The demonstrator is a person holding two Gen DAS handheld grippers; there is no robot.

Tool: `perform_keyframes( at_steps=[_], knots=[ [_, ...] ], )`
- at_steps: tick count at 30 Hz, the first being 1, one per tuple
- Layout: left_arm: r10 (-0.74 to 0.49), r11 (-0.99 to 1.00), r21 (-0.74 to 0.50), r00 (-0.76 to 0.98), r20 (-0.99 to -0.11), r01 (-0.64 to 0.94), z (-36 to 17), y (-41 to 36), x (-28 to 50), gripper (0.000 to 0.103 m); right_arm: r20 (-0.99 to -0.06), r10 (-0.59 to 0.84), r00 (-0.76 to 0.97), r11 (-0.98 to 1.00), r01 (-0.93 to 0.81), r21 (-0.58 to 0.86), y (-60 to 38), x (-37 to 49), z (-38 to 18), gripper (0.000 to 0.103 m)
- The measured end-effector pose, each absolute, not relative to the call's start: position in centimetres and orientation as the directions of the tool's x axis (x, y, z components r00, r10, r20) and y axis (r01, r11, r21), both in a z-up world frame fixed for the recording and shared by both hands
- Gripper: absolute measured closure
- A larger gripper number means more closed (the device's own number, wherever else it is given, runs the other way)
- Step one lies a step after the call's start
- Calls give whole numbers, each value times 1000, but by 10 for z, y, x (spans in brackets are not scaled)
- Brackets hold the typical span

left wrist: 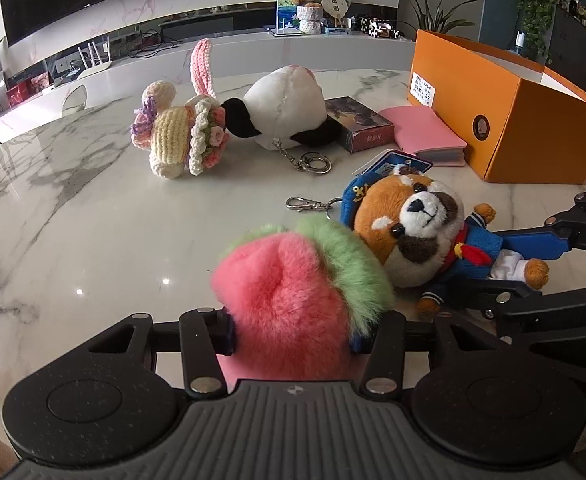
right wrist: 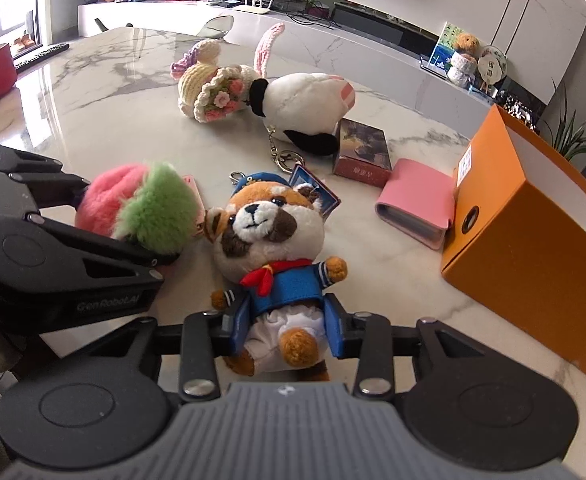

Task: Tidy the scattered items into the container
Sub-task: 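Lift the pink pompom with the left tool while the right tool lifts the red panda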

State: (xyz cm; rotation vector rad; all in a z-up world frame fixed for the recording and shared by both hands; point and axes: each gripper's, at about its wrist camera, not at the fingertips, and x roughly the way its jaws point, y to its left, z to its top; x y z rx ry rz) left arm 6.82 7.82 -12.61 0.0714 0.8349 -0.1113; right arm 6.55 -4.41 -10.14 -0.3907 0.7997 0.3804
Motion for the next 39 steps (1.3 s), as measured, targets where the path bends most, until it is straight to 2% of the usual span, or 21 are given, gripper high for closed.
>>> perform_keyframes(
  at_steps=[9,13,15,21,39],
  knots=[
    [-62,990,40,676,-734,135,-129,76,61,48,-707,170,687,874,-437,-214,-54,52,-105,56],
    [-66,990,39,679,-731,138,-129,76,60,48,-692,172,701,887,-416,-201,-57,54,-113,50],
    [-68,990,37,681,-729,138,-129,76,58,49,-688,184,702,888,-419,-189,-58,53,-114,56],
    [-84,984,50,694,-715,170,-126,70,50,51,-687,182,704,886,-420,-196,-57,47,-113,61],
    [-150,982,-17,724,-674,187,-102,64,28,51,-678,201,707,961,-277,-5,-98,32,-83,63]
  ],
)
